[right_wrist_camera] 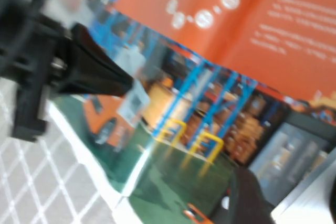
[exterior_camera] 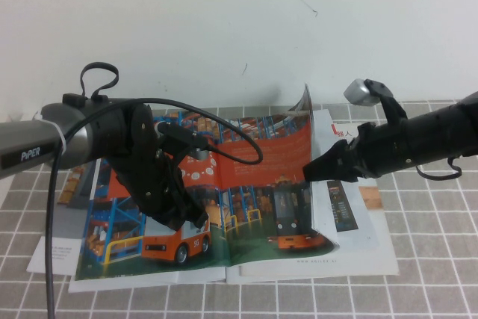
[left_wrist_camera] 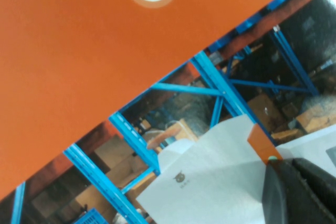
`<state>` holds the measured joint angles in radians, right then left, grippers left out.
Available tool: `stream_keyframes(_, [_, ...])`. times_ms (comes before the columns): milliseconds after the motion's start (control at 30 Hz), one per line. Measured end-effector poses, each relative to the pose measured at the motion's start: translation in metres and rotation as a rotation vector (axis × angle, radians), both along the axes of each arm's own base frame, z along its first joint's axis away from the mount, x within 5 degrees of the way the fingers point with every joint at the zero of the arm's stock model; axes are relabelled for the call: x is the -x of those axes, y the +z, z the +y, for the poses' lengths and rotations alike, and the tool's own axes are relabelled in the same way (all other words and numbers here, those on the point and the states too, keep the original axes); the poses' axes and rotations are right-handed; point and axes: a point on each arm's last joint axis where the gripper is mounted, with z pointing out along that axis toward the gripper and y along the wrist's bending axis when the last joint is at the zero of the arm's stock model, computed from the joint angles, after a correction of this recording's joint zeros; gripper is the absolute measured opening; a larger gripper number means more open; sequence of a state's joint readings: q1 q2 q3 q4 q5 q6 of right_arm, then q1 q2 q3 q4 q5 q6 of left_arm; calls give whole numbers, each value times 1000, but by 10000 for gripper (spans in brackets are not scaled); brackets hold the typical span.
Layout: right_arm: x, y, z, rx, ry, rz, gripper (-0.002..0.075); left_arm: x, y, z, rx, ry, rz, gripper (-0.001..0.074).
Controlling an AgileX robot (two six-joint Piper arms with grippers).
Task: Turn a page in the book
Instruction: Open the closed book
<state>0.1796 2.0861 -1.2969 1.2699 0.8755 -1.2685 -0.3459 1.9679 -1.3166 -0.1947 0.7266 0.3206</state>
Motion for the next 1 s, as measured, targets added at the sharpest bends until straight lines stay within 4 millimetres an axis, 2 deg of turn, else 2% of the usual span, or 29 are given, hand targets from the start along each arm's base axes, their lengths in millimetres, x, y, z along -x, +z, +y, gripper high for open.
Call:
stream_keyframes(133, [0, -4, 4, 66, -16, 13, 333, 0, 0, 0, 0, 0, -2, -4])
stream_keyframes(500, [-7, 1, 5, 176, -35, -2, 333, 0, 0, 0, 3, 2, -3, -4])
stream_keyframes(833, [-13, 13, 7, 177, 1, -31, 337, 0, 0, 0, 3, 2, -3, -4])
stream_keyframes(1000, [-13, 14, 7, 187, -4, -18, 391, 0, 0, 0, 4, 2, -5, -4])
